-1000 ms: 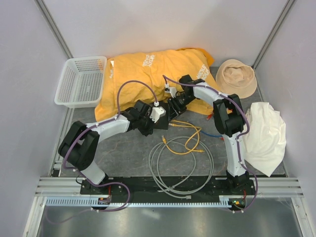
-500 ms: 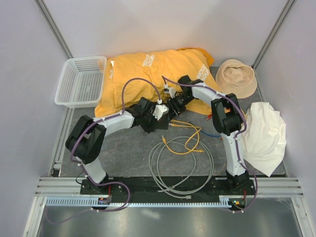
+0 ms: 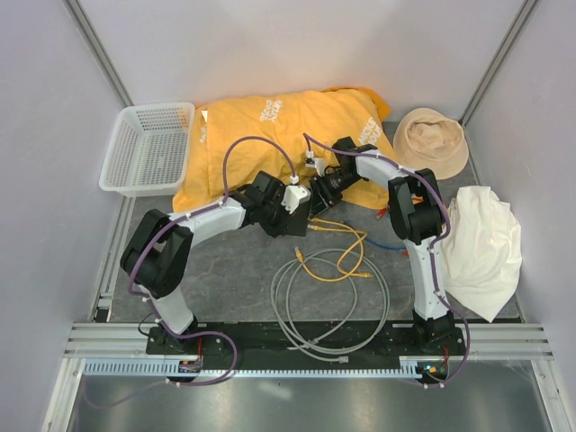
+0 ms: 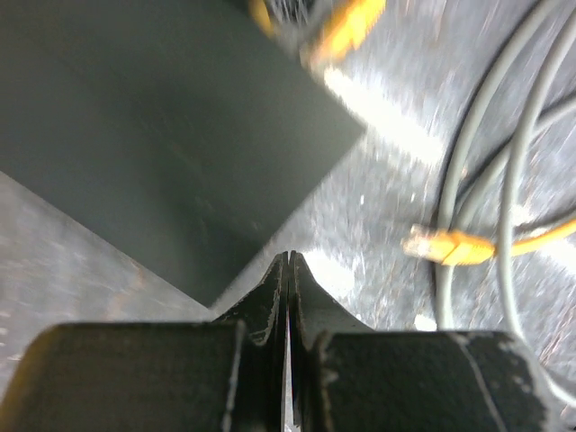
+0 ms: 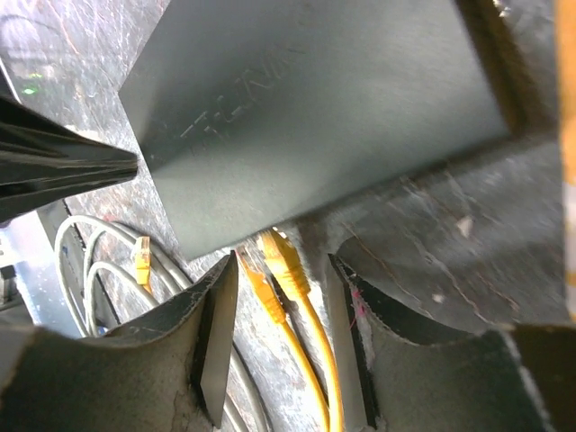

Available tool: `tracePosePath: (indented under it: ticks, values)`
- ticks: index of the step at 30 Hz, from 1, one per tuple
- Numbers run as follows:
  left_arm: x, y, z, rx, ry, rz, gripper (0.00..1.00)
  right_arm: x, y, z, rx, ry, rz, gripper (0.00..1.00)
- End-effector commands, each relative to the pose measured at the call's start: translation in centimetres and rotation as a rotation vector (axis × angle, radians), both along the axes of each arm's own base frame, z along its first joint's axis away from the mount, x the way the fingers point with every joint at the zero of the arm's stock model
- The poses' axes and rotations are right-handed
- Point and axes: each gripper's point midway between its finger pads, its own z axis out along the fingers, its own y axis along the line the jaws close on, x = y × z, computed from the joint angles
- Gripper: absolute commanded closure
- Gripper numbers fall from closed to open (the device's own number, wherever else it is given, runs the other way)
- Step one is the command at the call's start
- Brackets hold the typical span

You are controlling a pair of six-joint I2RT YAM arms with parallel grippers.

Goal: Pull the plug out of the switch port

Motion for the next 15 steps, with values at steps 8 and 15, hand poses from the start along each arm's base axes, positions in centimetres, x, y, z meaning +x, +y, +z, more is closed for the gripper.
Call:
tracePosePath:
  ticks: [8,15]
  values:
    - [3.7,-1.0,-0.2,0.034,-0.069,0.043,0.99,0.9,-1.1,-1.5,0.019,0.044,-0.053,0.47]
    - [3.5,-0.2,-1.5,0.082,-0.08,0.011,0.99,1.5,-1.0,-2.3,0.001,0.043,-0.069,0.49]
